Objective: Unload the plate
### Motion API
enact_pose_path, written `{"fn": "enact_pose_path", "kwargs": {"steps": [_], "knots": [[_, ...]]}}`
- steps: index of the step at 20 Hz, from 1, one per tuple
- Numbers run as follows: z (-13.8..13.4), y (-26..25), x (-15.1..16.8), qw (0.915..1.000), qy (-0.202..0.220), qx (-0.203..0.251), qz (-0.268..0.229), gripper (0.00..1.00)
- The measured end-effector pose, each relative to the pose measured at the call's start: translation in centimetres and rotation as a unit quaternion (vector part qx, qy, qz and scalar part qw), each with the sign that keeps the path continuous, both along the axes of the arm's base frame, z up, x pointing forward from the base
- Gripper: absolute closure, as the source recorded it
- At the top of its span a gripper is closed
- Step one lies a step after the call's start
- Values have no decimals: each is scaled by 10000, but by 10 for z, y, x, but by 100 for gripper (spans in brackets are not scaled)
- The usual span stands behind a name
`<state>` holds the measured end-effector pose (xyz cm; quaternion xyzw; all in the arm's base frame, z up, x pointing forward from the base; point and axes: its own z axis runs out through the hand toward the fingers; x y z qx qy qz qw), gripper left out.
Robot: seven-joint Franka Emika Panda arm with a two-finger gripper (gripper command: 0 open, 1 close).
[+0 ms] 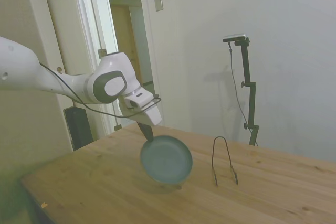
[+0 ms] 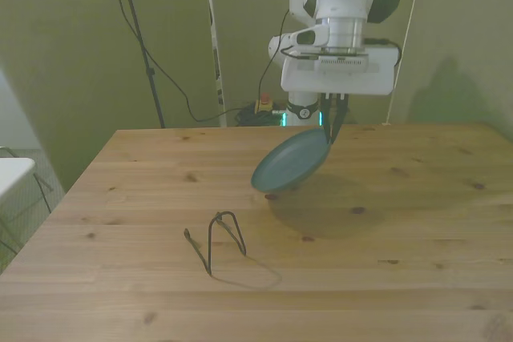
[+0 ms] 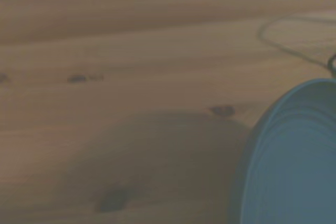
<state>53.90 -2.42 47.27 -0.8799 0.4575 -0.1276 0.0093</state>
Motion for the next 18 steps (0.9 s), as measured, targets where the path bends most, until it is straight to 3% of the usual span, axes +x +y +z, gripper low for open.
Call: {"fn": "enact_pose_path", "kwargs": {"steps": [5,10,11,18], "knots": [[-44,-4,5,9981,474,-396,-49,100],[-69,-5,10,9955,809,-497,-51,100],[-73,-5,12,9953,837,-495,-44,0],[-80,-5,14,9950,871,-494,-40,0]]}}
